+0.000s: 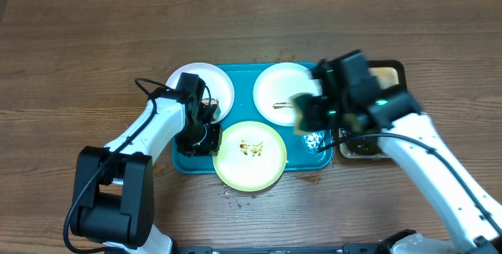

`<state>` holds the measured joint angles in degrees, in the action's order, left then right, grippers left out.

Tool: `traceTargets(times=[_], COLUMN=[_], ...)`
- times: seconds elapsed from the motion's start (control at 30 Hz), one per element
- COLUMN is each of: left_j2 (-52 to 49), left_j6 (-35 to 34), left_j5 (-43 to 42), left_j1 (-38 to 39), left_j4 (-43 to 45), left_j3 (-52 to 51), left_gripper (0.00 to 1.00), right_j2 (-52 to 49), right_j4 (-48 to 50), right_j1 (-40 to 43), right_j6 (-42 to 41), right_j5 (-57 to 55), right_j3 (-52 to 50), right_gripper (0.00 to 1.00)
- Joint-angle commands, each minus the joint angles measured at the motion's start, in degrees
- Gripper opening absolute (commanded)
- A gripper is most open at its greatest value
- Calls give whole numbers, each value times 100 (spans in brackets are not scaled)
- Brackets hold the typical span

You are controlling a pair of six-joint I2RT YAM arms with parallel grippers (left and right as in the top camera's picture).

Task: Clean dirty plates on tray and stack at the side
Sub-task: 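Scrub the yellow plate with the sponge while left gripper holds it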

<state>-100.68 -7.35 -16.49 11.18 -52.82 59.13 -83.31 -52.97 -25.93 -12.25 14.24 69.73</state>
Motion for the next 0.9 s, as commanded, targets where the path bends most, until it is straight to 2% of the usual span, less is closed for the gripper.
traceTargets(times=[0.0,0.3,0.57,0.87], left_j2=[-37,-37,-37,-37], left_j6=[-59,-59,-59,-59], left_j5=[33,-7,-4,-7], left_j1=[15,15,15,15], left_j4=[22,22,39,42], left_j3=[96,96,96,96], left_gripper=[4,4,4,4], right_j2=[-391,-1672,-2339,-2673], right_j4=[363,1421,1985,2168], right_j1=[-527,-1537,-1753,-1823], right_j6=[-361,-868,-1078,-1333], right_j5=[496,492,516,514], right_j3=[66,66,66,61], right_gripper=[4,4,4,4])
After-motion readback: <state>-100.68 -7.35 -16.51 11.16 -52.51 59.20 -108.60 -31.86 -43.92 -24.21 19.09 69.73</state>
